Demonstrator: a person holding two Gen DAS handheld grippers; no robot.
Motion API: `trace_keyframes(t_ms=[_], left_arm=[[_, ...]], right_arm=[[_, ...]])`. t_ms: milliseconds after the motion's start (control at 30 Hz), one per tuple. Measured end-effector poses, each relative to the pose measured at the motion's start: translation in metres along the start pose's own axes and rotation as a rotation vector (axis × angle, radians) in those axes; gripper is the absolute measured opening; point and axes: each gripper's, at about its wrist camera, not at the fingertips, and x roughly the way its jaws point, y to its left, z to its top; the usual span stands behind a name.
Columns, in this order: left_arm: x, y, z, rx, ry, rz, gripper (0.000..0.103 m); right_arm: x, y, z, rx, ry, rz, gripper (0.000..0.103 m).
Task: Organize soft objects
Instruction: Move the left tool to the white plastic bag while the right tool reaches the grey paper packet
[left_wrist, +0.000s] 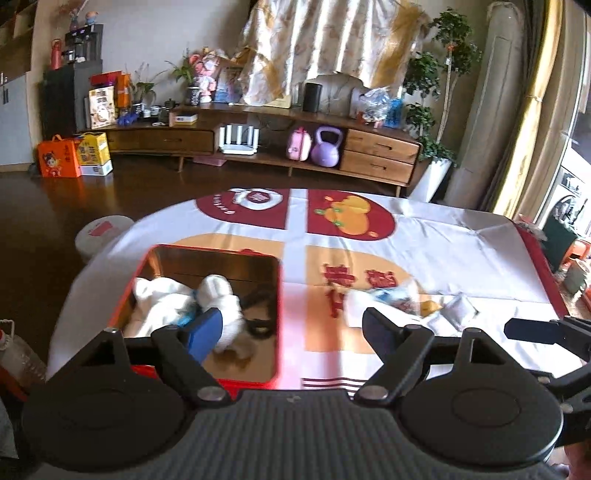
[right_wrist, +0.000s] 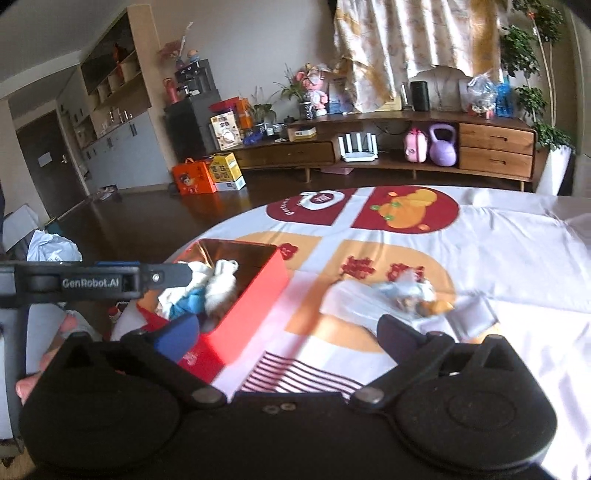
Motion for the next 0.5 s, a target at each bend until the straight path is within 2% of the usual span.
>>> trace_keyframes(t_ms=[200,500], left_arm=[[0.013,-0.035,-0.003,0.045,0.014,-0.031,0.083],[0.049,-0.072,-0.008,0.095,0.060,-0.075,0.083]], right_arm=[[-0.020,-0.026,-0.014,-0.012,-0.016,-0.076,0.103],[-0.023,-0.066,-0.029,-0.016,-0.010,-0.137,0.103]])
